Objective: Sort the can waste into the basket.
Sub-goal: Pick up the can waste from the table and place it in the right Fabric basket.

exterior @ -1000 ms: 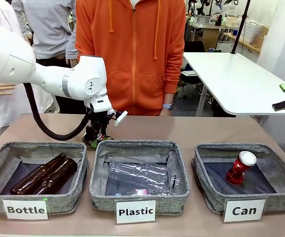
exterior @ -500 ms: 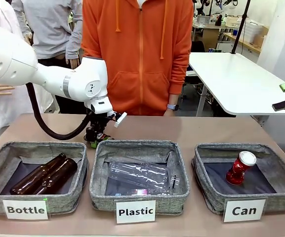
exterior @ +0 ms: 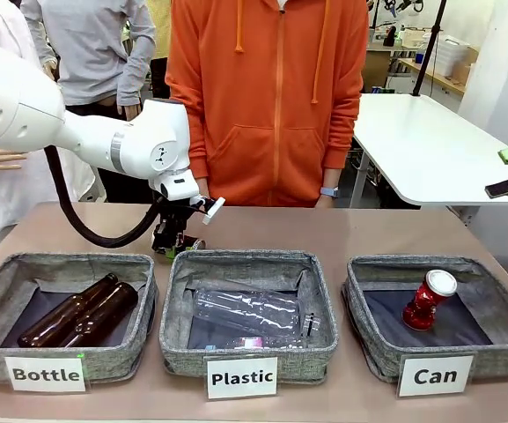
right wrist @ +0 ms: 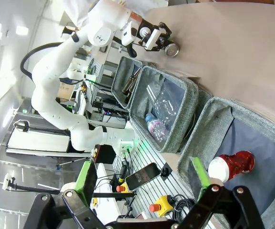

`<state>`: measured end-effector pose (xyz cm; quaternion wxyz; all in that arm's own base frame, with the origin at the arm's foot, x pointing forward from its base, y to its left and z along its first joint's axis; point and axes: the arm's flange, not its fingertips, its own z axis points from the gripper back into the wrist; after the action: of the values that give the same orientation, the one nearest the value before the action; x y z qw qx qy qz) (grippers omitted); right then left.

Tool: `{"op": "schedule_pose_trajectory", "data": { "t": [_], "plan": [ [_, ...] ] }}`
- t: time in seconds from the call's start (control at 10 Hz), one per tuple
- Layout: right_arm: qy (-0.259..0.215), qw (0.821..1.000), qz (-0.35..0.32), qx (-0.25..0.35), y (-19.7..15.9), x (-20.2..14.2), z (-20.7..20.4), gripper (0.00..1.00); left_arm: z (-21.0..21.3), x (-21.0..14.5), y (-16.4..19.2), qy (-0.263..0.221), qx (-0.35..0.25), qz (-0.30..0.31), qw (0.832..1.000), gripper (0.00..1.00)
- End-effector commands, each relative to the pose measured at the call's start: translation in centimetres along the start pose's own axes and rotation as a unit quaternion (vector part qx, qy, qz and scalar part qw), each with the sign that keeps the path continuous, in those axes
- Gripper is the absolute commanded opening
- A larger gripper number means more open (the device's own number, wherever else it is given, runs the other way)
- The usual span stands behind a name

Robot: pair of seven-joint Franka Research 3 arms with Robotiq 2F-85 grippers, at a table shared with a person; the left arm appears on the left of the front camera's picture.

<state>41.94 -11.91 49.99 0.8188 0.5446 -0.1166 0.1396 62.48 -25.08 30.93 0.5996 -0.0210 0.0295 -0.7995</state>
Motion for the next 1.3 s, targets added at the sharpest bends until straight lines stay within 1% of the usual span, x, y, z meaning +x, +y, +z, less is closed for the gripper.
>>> {"op": "schedule_pose_trajectory", "data": {
  "t": [0.0, 0.1, 0.2, 0.3, 0.4, 0.5, 0.6, 0.7, 0.8, 0.9, 1.0, 1.1, 1.2],
  "plan": [
    [0.003, 1.0, 0.007, 0.0, 0.1, -0.2, 0.1, 1.0, 1.5, -0.6, -0.8, -0.019, 0.021, 0.026, 0.999, 0.0],
    [0.003, 1.0, 0.007, 0.0, 0.1, -0.2, 0.1, 1.0, 3.0, -1.0, -1.5, -0.039, 0.032, 0.034, 0.998, 0.0],
    [0.003, 1.0, 0.007, 0.0, 0.1, -0.2, 0.1, 1.0, 5.2, -1.6, -2.6, -0.069, 0.053, 0.056, 0.995, 0.0],
    [0.003, 1.0, 0.007, 0.0, 0.1, -0.2, 0.1, 1.0, 8.3, -2.4, -4.4, -0.112, 0.052, 0.077, 0.989, 0.0],
    [0.003, 1.0, 0.007, 0.0, 0.1, -0.2, 0.1, 1.0, 11.7, -3.5, -7.2, -0.166, 0.026, 0.076, 0.983, 0.0],
    [0.003, 1.0, 0.007, 0.0, 0.1, -0.2, 0.1, 1.0, 15.4, -5.2, -11.1, -0.209, -0.018, 0.076, 0.975, 0.0],
    [0.003, 1.0, 0.007, 0.0, 0.1, -0.2, 0.1, 1.0, 17.8, -6.5, -14.9, -0.216, -0.087, 0.104, 0.967, 0.0],
    [0.003, 1.0, 0.007, 0.0, 0.1, -0.2, 0.1, 1.0, 19.1, -7.2, -18.9, -0.204, -0.111, 0.076, 0.97, 0.0],
    [0.003, 1.0, 0.007, 0.0, 0.1, -0.2, 0.1, 1.0, 19.5, -7.4, -23.0, -0.195, -0.097, 0.06, 0.974, 0.0],
    [0.003, 1.0, 0.007, 0.0, 0.1, -0.2, 0.1, 1.0, 18.9, -7.7, -27.3, -0.196, -0.076, 0.041, 0.977, 0.0],
    [0.003, 1.0, 0.007, 0.0, 0.1, -0.2, 0.1, 1.0, 18.0, -8.2, -29.5, -0.21, -0.048, 0.035, 0.976, 0.0],
    [0.003, 1.0, 0.007, 0.0, 0.1, -0.2, 0.1, 1.0, 17.2, -8.2, -29.6, -0.239, -0.029, 0.047, 0.969, 0.0],
    [0.003, 1.0, 0.007, 0.0, 0.1, -0.2, 0.1, 1.0, 16.7, -8.9, -28.0, -0.251, -0.02, 0.06, 0.966, 0.0]
  ]
}}
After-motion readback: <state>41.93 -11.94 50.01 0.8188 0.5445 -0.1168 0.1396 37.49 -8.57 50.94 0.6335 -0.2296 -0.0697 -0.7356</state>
